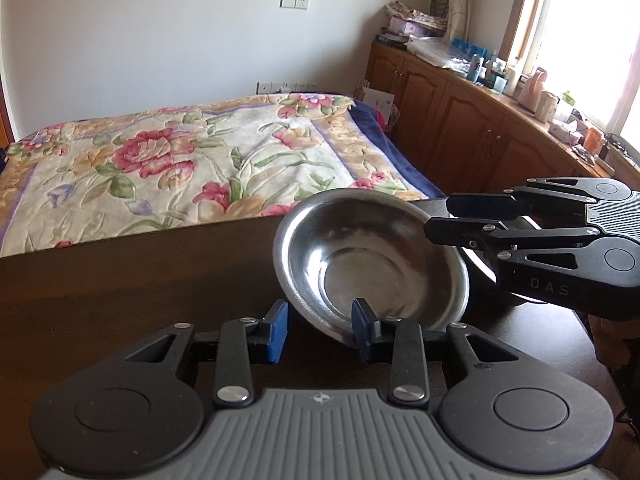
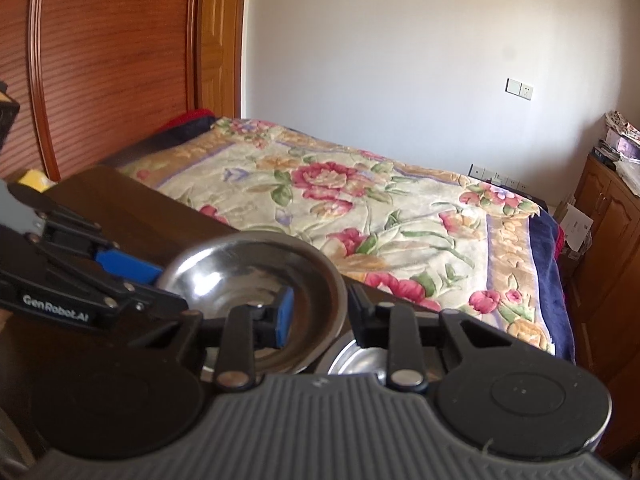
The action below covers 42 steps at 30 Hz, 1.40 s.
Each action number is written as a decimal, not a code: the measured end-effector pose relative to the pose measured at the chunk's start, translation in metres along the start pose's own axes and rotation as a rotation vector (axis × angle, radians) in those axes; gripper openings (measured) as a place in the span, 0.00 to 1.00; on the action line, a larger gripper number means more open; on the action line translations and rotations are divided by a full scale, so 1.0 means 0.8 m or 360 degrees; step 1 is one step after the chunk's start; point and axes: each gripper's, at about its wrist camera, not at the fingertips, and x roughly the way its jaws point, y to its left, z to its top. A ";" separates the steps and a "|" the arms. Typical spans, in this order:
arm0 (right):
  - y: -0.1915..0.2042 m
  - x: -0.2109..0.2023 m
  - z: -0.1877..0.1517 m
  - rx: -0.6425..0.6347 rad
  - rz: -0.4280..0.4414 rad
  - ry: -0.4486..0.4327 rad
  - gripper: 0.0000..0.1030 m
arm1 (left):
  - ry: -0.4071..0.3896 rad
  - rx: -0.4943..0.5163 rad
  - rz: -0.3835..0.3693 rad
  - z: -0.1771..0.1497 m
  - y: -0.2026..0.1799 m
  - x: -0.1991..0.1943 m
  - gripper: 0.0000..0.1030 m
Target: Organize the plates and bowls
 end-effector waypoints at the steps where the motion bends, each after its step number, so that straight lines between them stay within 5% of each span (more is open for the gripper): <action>1: 0.001 0.002 0.000 -0.0010 -0.0003 0.0006 0.30 | 0.0006 -0.0001 0.0003 0.000 0.000 0.001 0.35; 24: 0.039 0.032 0.008 -0.0177 0.0068 0.0213 0.22 | 0.0022 -0.0059 0.0035 -0.009 0.025 0.003 0.15; 42: 0.027 -0.055 0.016 0.0032 0.0061 -0.0027 0.14 | -0.0195 0.0007 -0.0025 -0.006 -0.008 -0.086 0.08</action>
